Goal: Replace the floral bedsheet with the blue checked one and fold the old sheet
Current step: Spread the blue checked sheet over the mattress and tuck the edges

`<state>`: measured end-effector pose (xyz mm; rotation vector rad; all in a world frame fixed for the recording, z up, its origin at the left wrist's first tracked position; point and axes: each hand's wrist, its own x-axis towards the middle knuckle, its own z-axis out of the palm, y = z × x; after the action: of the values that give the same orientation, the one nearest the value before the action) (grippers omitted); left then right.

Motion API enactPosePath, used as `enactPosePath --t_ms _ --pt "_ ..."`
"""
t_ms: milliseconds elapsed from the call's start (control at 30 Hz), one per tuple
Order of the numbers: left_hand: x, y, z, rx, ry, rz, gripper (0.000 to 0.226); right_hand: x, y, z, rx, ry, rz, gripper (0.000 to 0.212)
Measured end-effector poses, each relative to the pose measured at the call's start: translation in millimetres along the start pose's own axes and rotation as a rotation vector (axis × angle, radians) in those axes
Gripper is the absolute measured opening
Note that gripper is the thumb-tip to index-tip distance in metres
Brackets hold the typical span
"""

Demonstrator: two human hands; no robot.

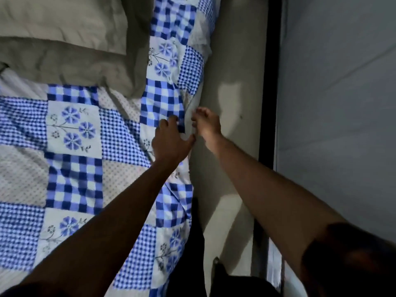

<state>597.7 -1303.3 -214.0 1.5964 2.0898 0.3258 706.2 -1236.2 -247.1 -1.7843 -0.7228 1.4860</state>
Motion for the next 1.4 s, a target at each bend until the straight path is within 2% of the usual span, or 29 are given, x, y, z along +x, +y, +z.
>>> enactPosePath --t_ms 67,133,233,333,433,533,633,700,833,900,1000,1067,1133,1167,1233,1333,1400 --pt "19 2 1 0.024 -0.047 -0.042 0.058 25 -11 8 -0.026 0.012 0.013 0.010" --pt "33 0 -3 -0.028 -0.070 -0.035 0.039 43 -15 19 -0.050 0.013 0.026 0.017" --pt "39 -2 -10 -0.117 -0.116 0.090 0.023 52 -27 31 -0.116 0.043 -0.001 0.027" --pt "38 4 -14 -0.253 -0.156 0.098 0.019 55 -37 28 0.064 0.181 0.066 0.017" --pt "39 12 -15 -0.372 -0.259 0.026 0.021 54 -33 18 0.324 0.218 0.178 0.020" --pt "44 15 -12 -0.336 -0.288 -0.014 0.017 57 -33 7 0.078 0.191 0.036 0.017" --pt "50 24 -12 -0.359 -0.398 -0.054 0.006 69 -31 -22 -0.269 0.271 -0.185 0.021" --pt "47 32 -14 -0.273 -0.465 -0.013 0.012 80 -23 -43 -0.474 0.282 -0.241 0.018" --pt "35 35 -1 0.023 -0.374 0.166 0.034 110 -29 -65 -0.763 0.253 -0.326 0.027" --pt "33 32 10 0.204 -0.403 0.164 0.042 120 -38 -63 -0.864 0.257 -0.364 0.026" --pt "26 38 29 0.417 -0.529 0.208 0.043 120 -37 -46 -1.015 0.221 -0.304 0.025" --pt "19 43 43 0.456 -0.671 0.236 0.045 115 -24 -40 -1.211 0.043 -0.149 0.029" --pt "21 45 52 0.397 -0.783 0.194 0.046 109 -9 -43 -1.315 -0.146 0.079 0.032" --pt "26 44 53 0.344 -0.785 0.175 0.043 110 -3 -46 -1.297 -0.180 0.157 0.031" --pt "40 44 48 0.174 -0.660 0.183 0.034 120 0 -52 -1.154 -0.139 0.180 0.029" --pt "72 54 28 -0.085 -0.419 0.228 0.022 152 -21 -46 -0.670 -0.095 0.144 0.031" --pt "103 60 13 -0.102 -0.225 0.307 0.024 177 -48 -35 -0.314 -0.061 0.187 0.029"
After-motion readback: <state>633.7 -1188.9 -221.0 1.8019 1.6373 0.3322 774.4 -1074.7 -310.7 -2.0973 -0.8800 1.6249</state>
